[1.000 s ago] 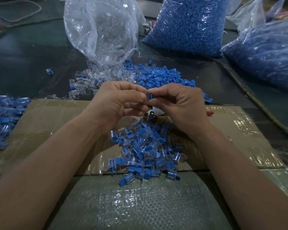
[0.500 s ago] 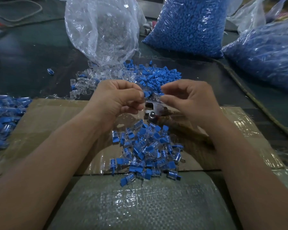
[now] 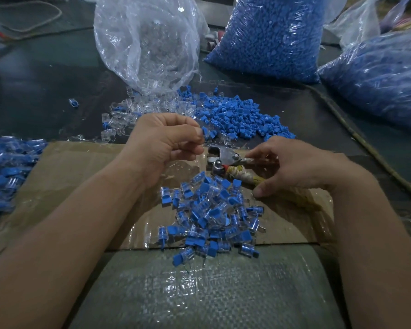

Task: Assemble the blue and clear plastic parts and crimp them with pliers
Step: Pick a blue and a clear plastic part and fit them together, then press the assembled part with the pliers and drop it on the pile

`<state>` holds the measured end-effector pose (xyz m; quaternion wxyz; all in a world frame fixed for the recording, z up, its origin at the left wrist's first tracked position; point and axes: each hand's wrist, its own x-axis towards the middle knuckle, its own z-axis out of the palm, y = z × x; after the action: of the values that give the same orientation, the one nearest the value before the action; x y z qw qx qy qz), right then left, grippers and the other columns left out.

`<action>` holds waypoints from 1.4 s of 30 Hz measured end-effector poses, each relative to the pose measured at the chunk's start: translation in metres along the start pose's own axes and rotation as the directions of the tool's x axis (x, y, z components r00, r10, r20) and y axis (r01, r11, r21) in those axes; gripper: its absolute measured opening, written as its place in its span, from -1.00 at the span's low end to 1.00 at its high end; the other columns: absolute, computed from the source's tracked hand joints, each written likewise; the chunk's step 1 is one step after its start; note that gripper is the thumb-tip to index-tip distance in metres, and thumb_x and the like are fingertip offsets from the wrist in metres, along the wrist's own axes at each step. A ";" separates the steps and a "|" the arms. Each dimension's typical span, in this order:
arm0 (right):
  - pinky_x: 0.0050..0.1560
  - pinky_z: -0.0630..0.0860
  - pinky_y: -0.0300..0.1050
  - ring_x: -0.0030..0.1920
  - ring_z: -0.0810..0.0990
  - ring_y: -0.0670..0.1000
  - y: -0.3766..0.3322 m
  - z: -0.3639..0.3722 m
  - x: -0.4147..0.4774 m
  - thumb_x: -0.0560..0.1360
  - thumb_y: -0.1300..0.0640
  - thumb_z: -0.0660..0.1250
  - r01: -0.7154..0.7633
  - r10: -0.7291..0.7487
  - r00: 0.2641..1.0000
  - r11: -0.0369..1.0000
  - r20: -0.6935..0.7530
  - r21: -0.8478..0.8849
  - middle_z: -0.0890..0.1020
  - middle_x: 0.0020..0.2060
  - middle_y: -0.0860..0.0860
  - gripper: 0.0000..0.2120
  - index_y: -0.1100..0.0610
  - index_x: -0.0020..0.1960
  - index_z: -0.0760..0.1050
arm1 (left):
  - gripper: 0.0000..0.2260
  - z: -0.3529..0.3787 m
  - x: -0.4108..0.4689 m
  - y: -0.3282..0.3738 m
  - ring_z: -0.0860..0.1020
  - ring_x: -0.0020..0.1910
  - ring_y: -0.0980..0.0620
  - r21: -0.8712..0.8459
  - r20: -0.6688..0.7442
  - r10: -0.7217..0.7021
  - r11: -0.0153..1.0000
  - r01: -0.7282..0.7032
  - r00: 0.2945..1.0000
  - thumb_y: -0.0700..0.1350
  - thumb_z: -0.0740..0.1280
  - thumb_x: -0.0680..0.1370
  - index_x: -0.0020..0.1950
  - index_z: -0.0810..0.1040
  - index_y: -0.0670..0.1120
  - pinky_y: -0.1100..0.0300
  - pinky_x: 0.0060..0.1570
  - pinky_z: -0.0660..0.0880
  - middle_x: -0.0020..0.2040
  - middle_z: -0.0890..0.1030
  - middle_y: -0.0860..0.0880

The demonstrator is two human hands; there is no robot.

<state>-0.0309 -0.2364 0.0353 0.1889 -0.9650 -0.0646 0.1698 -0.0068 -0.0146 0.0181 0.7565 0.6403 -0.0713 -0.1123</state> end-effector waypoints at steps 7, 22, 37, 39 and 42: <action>-0.28 0.36 -0.25 -0.22 0.43 -0.17 -0.013 0.004 0.001 0.25 -0.04 0.42 -0.026 0.004 0.988 0.990 -0.156 -0.139 0.47 -0.24 -0.20 -0.62 -0.03 0.06 0.55 | -0.86 0.000 0.001 -0.002 0.59 -0.45 0.07 -0.032 -0.012 0.000 0.999 0.000 1.000 -0.22 0.38 0.23 -0.25 0.51 -0.20 0.32 -0.44 0.52 -0.42 0.62 -0.05; -0.35 0.17 -0.11 -0.23 0.33 -0.01 -0.018 0.017 0.010 0.43 0.21 0.28 -0.054 -0.036 0.859 0.986 -0.511 -0.159 0.33 -0.29 -0.09 -0.88 0.06 -0.11 0.36 | -0.90 0.000 0.002 -0.003 0.61 -0.41 0.06 -0.026 -0.074 0.068 0.997 -0.071 0.995 -0.35 0.31 0.42 -0.26 0.50 -0.18 0.32 -0.41 0.54 -0.42 0.62 -0.03; -0.34 0.17 -0.31 -0.28 0.31 -0.16 -0.033 0.028 0.008 0.51 0.06 0.25 0.171 -0.160 0.839 0.985 -0.520 -0.027 0.31 -0.28 -0.17 -0.85 0.02 -0.07 0.27 | -0.86 0.004 -0.001 -0.004 0.61 -0.38 0.10 0.078 -0.116 0.232 0.971 -0.224 0.966 -0.35 0.31 0.45 -0.24 0.52 -0.13 0.29 -0.32 0.55 -0.40 0.62 0.03; -0.34 0.16 -0.40 -0.28 0.30 -0.20 -0.032 0.029 0.008 0.51 0.04 0.24 0.166 -0.160 0.841 0.986 -0.517 -0.035 0.31 -0.28 -0.17 -0.86 0.03 -0.06 0.27 | -0.84 0.005 -0.002 -0.004 0.60 -0.38 0.10 0.091 -0.113 0.246 0.967 -0.237 0.963 -0.35 0.31 0.45 -0.25 0.52 -0.12 0.28 -0.32 0.56 -0.41 0.62 0.03; -0.34 0.15 -0.41 -0.27 0.30 -0.19 -0.031 0.028 0.009 0.51 0.04 0.24 0.159 -0.156 0.845 0.987 -0.512 -0.039 0.31 -0.27 -0.16 -0.86 0.03 -0.05 0.28 | -0.83 0.006 -0.003 -0.003 0.60 -0.38 0.10 0.105 -0.114 0.260 0.963 -0.249 0.959 -0.36 0.31 0.46 -0.25 0.51 -0.12 0.27 -0.30 0.57 -0.41 0.62 0.04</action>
<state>-0.0347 -0.1964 0.0200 0.2150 -0.9663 -0.0903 -0.1091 -0.0117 -0.0197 0.0160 0.7380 0.6651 -0.1098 0.0304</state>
